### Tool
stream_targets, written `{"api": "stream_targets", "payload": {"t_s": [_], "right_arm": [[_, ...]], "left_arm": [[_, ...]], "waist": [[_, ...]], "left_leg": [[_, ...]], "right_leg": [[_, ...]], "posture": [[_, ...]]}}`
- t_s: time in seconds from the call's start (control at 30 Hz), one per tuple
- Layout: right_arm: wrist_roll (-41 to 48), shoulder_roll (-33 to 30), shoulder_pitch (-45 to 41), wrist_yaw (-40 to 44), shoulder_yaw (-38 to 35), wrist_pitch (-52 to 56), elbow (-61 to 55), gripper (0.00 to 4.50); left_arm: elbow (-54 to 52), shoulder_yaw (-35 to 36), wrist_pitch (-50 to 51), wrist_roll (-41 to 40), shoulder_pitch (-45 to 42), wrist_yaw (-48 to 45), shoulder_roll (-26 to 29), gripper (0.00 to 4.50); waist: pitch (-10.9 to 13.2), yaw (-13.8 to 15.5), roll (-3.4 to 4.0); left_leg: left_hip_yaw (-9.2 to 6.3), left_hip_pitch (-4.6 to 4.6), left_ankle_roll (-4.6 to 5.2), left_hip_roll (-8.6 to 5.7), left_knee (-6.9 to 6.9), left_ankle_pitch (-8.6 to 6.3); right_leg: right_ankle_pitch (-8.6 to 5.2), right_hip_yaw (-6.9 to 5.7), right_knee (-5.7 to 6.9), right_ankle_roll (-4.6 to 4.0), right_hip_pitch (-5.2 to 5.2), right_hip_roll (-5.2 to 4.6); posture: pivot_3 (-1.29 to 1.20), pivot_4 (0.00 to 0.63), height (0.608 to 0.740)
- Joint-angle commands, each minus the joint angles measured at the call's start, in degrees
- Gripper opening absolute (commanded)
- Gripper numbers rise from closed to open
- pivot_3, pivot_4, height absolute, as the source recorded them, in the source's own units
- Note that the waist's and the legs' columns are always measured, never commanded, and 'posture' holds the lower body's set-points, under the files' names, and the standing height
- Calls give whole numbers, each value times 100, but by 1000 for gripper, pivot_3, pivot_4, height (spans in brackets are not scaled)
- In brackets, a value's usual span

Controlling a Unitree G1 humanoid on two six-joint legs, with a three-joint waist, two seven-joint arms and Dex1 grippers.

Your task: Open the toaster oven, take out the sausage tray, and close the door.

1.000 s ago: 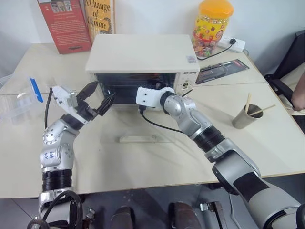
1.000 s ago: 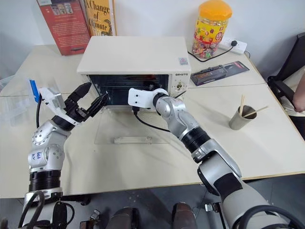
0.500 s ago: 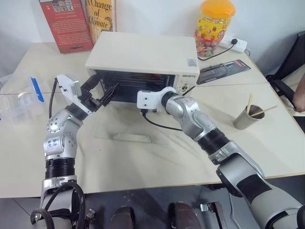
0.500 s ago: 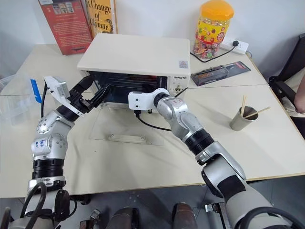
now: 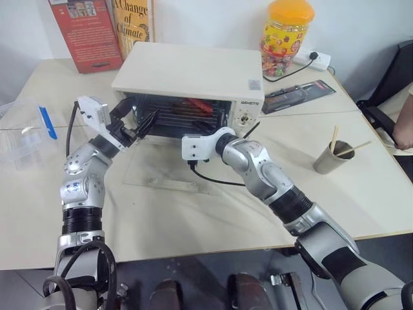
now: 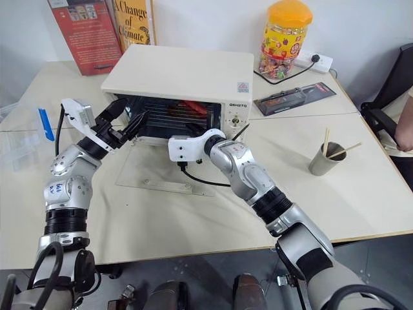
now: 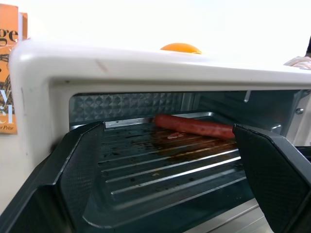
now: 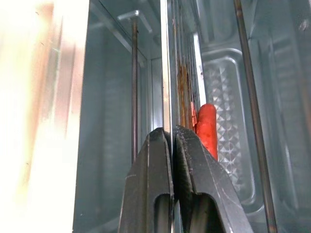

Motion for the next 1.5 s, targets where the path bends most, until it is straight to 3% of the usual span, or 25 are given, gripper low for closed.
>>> {"api": "stream_targets", "payload": {"t_s": [0.03,0.4,0.93,1.23,1.5], "right_arm": [[-143,-45,250,163,21,-35,-874,34],[-390,-486,1197,506,-85,-211,-2132,34],[340,-927,1995,1140,-483,-743,-3252,34],[649,-1191,2148,1055,-748,-1373,-3364,34],[1280,-1486,2124,1068,-836,-2508,-2975,34]], "left_arm": [[63,99,-102,19,-169,119,65,4500],[-156,165,177,-114,43,-70,265,4500],[-1029,570,906,-574,717,-291,891,4500],[-2605,1471,3582,-2517,1945,-37,1608,4500],[-2768,1587,5435,-3854,2113,548,1883,4500]], "waist": [[0,2,0],[0,45,0],[0,76,-1],[3,138,-4],[7,192,-11]], "left_leg": [[0,0,0,0,-1,0],[0,-1,0,-1,-1,0],[1,-1,1,0,-5,-1],[-1,0,1,1,-3,-2],[-6,3,2,0,0,-3]], "right_leg": [[0,0,0,0,0,0],[0,0,-3,0,0,0],[0,0,-9,0,0,0],[0,3,-11,0,1,0],[0,5,-17,0,13,-1]], "posture": [[0,150,740],[0,150,740],[0,150,740],[0,150,740],[0,150,740]]}}
